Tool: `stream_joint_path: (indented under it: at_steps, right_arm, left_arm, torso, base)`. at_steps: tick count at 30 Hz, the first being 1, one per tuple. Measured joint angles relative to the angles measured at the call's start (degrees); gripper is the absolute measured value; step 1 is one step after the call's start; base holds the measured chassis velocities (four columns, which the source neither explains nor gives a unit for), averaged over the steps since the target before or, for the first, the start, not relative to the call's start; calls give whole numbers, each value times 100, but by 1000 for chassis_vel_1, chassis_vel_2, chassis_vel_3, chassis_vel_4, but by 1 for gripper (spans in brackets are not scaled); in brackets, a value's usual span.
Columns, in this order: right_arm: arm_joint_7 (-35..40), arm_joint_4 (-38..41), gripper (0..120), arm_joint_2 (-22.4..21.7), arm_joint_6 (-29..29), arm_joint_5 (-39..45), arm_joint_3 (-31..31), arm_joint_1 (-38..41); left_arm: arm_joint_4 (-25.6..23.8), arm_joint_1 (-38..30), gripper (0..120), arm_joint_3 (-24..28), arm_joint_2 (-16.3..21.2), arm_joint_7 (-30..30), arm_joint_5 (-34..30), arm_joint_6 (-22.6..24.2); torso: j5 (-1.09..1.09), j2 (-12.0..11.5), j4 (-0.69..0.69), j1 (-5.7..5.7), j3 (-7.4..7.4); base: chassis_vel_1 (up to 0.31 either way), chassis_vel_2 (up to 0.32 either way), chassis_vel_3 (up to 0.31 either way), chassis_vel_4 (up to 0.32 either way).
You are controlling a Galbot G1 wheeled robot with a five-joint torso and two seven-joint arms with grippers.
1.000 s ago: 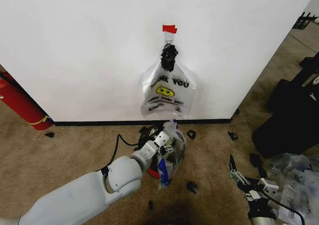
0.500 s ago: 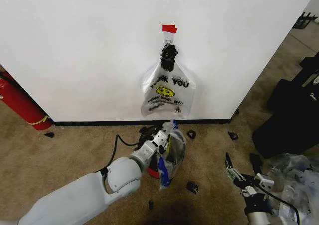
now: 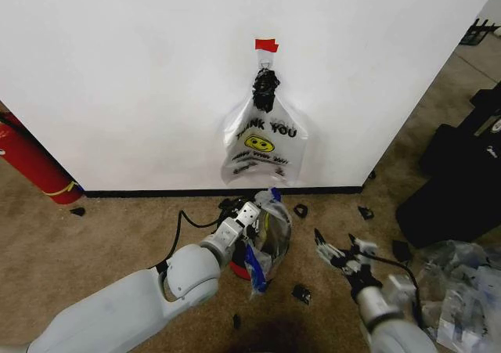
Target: Pick up the garbage bag from the wall and place it over the trash bin.
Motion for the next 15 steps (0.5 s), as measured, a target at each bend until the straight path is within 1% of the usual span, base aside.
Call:
stream_joint_path:
  at_steps: [2, 3, 4, 6, 7, 8, 10, 11, 13, 15]
  right_arm:
    - [50, -17, 100, 5, -53, 19, -28, 69]
    - [112, -21, 100, 16, -119, 47, -59, 135]
    - [201, -20, 100, 20, -220, 111, -124, 231]
    - [417, -9, 100, 7, -534, 303, -267, 414]
    - [417, -9, 100, 7, -534, 303, -267, 414]
    - [510, 7, 100, 3, -700, 379, -315, 474]
    - [887, 54, 100, 9, -1290, 718, -511, 715]
    - [990, 37, 100, 29, -1416, 829, -594, 817]
    - [1105, -131, 100, 109, -1551, 928, -756, 1056]
    - [1137, -193, 100, 150, -1568, 940, -799, 1123]
  left_arm:
    - [50, -106, 0, 100, -51, 7, 3, -32]
    - [74, -183, 0, 169, -93, 12, 5, -48]
    - [78, -243, 0, 219, -119, 17, 5, -51]
    - [80, -308, 0, 240, -126, 18, 7, -51]
    - [80, -308, 0, 240, -126, 18, 7, -51]
    - [82, -321, 0, 239, -123, 18, 7, -50]
    - [92, -331, 0, 199, -98, 19, -2, -49]
    - [93, -331, 0, 175, -84, 19, -5, -49]
    - [93, -319, 0, 145, -57, 23, -8, -50]
    - [94, -312, 0, 140, -51, 24, -8, -50]
  torso:
    - [0, 0, 0, 0, 0]
    - [0, 0, -6, 0, 0]
    - [0, 0, -6, 0, 0]
    - [1, 0, -3, 0, 0]
    - [1, 0, -3, 0, 0]
    - [1, 0, -2, 0, 0]
    - [-1, 0, 0, 0, 0]
    - [0, 0, -1, 0, 0]
    - [-1, 0, -1, 0, 0]
    - [-1, 0, -1, 0, 0]
  base:
    - [0, 0, 0, 0]
    - [0, 0, 0, 0]
    - [0, 0, 0, 0]
    - [0, 0, 0, 0]
    - [0, 0, 0, 0]
    - [0, 0, 0, 0]
    - [0, 0, 0, 0]
    - [0, 0, 0, 0]
    - [0, 0, 0, 0]
    - [0, 0, 0, 0]
